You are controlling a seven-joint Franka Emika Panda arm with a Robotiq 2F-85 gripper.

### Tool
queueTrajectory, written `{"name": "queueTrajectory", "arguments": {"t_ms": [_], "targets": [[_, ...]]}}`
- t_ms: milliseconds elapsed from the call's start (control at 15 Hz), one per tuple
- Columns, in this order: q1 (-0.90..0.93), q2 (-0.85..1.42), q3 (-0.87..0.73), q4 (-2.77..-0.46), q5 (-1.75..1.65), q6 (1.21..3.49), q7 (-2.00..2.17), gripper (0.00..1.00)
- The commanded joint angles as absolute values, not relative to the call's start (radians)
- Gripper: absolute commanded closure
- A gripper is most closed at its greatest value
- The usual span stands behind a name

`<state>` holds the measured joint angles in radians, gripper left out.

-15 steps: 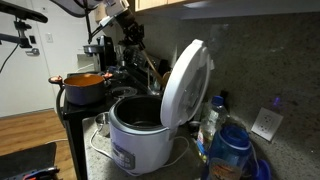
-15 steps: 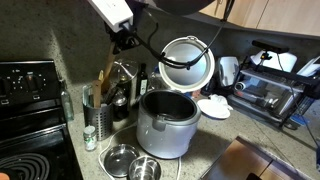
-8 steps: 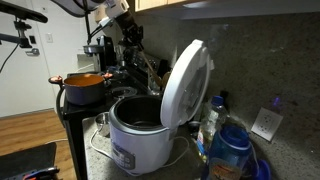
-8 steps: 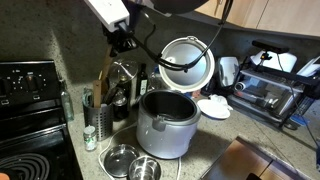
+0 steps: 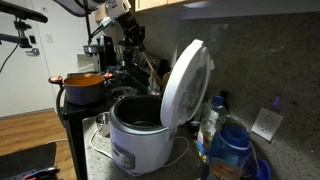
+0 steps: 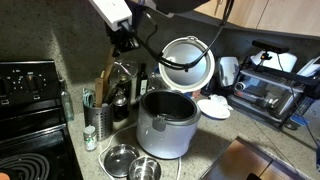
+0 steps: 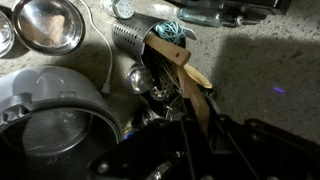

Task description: Get a wooden spoon from the rack, use it to stir in the cooker, and then put it back on the rack

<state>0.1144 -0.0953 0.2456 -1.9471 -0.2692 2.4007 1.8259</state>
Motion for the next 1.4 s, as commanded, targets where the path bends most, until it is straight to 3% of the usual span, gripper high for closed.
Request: {"name": "queueTrajectory", "arguments": {"t_ms": [0,1333], "targets": [[0.122,-0.105,0.231,-1.93,-0.256,2.395,1.818,0.95],[0.144,-0.149,0.235,-1.889,-0.185,2.2,1.809,0.95]]}}
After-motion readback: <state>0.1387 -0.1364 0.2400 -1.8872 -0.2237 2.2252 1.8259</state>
